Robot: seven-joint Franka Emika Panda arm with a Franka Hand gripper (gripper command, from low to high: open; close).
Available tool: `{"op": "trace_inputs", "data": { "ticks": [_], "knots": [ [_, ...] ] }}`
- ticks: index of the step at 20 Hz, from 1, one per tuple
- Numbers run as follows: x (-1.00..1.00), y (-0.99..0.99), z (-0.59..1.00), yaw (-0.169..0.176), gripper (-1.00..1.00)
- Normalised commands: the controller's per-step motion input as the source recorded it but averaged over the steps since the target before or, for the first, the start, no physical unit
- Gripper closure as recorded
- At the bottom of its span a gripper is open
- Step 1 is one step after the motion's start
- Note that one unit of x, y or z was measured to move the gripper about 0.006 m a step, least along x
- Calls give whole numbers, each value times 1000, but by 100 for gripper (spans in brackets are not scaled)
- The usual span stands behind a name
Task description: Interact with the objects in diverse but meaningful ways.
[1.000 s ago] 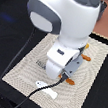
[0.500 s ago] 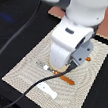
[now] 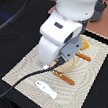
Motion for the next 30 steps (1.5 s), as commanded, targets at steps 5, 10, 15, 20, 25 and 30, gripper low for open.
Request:
{"op": "trace_inputs", "data": {
  "ticks": [5, 10, 15, 20, 25, 30],
  "knots": [
    [-748, -551, -356, 0, 100],
    [-528, -367, -396, 0, 100],
    [-478, -226, -507, 0, 100],
    [-61, -83, -271, -4, 100],
    [2, 5, -320, 0, 100],
    [-218, 0, -211, 0, -100]
  ]
}}
